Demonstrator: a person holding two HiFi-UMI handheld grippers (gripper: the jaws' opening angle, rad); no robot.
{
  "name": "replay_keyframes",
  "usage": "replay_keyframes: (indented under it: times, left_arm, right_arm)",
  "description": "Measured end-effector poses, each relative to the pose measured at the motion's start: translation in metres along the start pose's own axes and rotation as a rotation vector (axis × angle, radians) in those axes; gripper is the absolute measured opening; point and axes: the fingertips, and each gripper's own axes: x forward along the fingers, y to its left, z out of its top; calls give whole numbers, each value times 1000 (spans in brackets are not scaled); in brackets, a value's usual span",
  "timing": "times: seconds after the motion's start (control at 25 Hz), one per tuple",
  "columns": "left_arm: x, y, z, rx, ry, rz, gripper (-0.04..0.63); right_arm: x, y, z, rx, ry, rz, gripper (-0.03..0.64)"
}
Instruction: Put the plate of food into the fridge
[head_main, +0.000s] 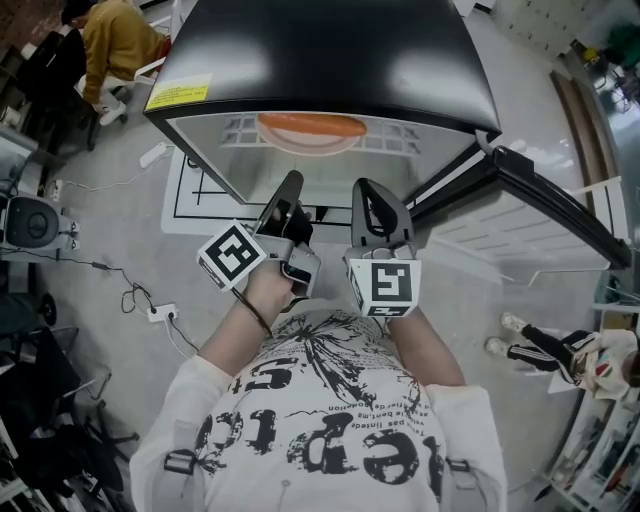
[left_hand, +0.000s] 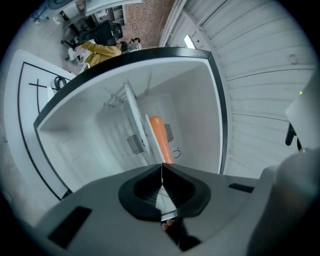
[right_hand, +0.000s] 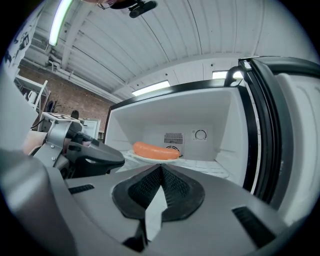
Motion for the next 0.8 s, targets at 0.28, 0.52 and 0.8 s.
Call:
replay_keyframes:
  times: [0.28, 0.52, 0.8]
  left_arm:
    - [-11, 2, -10, 158, 36, -2, 8]
    - [-23, -23, -1, 698, 2, 12, 8]
    - [-26, -49, -7, 1186, -18, 20, 8]
  right_arm:
    - [-4, 4, 0, 23, 0, 7, 0]
    - [-3, 8, 1, 41, 1, 20, 0]
    - [-3, 13, 3, 32, -3, 31, 0]
